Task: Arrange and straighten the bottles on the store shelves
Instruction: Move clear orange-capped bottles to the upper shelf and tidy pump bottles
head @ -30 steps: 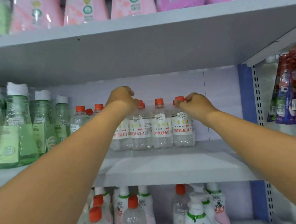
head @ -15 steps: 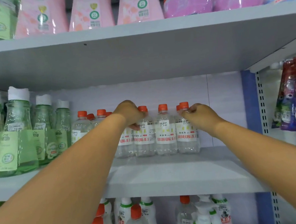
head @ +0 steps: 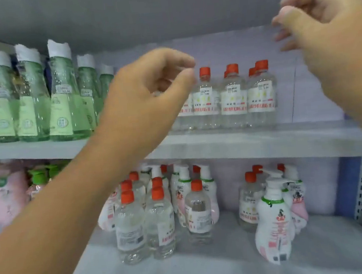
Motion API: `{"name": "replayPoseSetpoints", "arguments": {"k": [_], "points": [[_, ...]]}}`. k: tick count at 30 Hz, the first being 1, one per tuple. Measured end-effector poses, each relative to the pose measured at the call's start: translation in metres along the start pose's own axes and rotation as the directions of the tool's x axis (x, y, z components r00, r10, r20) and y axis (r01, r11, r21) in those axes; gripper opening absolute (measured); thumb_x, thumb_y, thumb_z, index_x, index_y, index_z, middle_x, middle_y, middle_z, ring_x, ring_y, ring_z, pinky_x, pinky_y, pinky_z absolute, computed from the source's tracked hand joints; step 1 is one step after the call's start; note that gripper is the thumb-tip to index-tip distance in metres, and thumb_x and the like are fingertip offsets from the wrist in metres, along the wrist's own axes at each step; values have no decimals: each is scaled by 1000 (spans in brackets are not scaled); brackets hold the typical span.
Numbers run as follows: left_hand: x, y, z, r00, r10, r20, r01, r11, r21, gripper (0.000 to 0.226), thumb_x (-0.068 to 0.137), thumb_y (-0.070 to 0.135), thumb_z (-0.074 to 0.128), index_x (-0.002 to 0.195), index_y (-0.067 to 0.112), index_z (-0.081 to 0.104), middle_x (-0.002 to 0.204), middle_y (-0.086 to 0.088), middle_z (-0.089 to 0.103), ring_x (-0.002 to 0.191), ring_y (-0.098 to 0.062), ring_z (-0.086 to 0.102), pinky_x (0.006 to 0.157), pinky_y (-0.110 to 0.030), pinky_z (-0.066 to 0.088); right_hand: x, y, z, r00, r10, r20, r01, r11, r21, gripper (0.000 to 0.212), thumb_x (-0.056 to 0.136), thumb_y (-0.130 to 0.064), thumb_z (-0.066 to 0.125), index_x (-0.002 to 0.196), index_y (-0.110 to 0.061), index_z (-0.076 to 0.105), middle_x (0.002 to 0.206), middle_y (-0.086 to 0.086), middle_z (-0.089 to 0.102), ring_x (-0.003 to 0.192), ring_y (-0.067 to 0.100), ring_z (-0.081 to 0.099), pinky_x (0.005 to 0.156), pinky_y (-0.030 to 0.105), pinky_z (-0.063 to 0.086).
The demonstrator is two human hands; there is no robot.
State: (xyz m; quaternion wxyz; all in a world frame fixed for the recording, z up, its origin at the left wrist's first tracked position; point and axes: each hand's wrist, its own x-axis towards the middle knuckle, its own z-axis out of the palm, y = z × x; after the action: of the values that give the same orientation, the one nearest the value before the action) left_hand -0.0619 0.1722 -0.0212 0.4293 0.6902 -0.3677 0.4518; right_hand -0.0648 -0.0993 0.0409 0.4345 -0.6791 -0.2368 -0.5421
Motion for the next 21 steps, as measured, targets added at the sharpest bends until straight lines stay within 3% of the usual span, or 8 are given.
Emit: {"name": "replayPoseSetpoints", "arguments": {"k": [2, 4, 7, 9, 12, 15, 17, 21], "points": [[-86, -2, -24, 997, -75, -11, 73, 986, -147, 23, 101, 52, 57, 109, 36, 72, 95, 2, 78, 84, -19, 76, 69, -25, 61, -88, -29, 8, 988, -105, 114, 76, 969, 236, 7, 96, -35, 63, 98, -30, 69, 86, -2, 76, 74, 17, 74, 63, 31, 60], [-160, -30, -20, 967, -242, -82, 230, 963, -137, 18, 100, 50, 60, 104, 38, 72, 91, 1, 77, 80, -18, 74, 68, -29, 61, -173, -30, 41, 970, -117, 213, 76, 978, 193, 14, 100, -39, 61, 93, -29, 69, 81, -5, 74, 66, 14, 71, 55, 24, 55], [-220, -79, 2, 907, -396, -144, 409, 909, 74, 19, 97, 25, 69, 108, 41, 67, 111, 17, 69, 102, -6, 68, 85, -31, 59, -246, 17, 102, 862, 312, 400, -306, 949, -82, 13, 95, -36, 65, 106, -33, 69, 102, -15, 71, 90, 6, 68, 76, 28, 57], [-237, -109, 4, 852, -479, -211, 515, 840, 170, 40, 90, 30, 75, 126, 34, 57, 123, 21, 56, 115, -3, 59, 99, -39, 55, -252, 64, 129, 732, 590, 341, -523, 807, -275, 34, 94, -32, 68, 128, -29, 63, 126, -10, 60, 112, 14, 63, 96, 39, 54], [-249, -150, -4, 723, -665, -188, 689, 713, 129, 76, 79, 37, 87, 142, 33, 46, 136, 10, 50, 125, -16, 57, 105, -50, 52, -253, 112, 156, 648, 695, 312, -570, 714, -405, 56, 90, -42, 72, 140, -25, 53, 133, -1, 53, 122, 23, 59, 100, 43, 52], [-257, -172, -2, 706, -705, -67, 708, 706, 37, 85, 74, 36, 91, 140, 54, 39, 134, 21, 59, 121, -4, 62, 101, -41, 54, -261, 129, 175, 582, 724, 371, -627, 690, -363, 51, 80, -53, 78, 123, -37, 55, 112, -19, 64, 111, 16, 68, 88, 35, 57], [-265, -180, 1, 711, -698, -87, 703, 709, 51, 82, 73, 39, 91, 129, 68, 37, 125, 32, 61, 111, 9, 62, 91, -30, 53, -265, 132, 180, 602, 711, 364, -621, 703, -347, 58, 71, -62, 81, 118, -41, 55, 112, -19, 69, 104, 10, 70, 86, 34, 59], [-276, -192, 1, 687, -718, -112, 727, 681, 89, 70, 69, 53, 88, 120, 63, 42, 120, 25, 65, 100, 17, 60, 78, -18, 49, -270, 127, 171, 585, 720, 374, -629, 693, -351, 52, 61, -71, 71, 105, -51, 54, 104, -25, 70, 98, 4, 70, 82, 29, 59]]}}
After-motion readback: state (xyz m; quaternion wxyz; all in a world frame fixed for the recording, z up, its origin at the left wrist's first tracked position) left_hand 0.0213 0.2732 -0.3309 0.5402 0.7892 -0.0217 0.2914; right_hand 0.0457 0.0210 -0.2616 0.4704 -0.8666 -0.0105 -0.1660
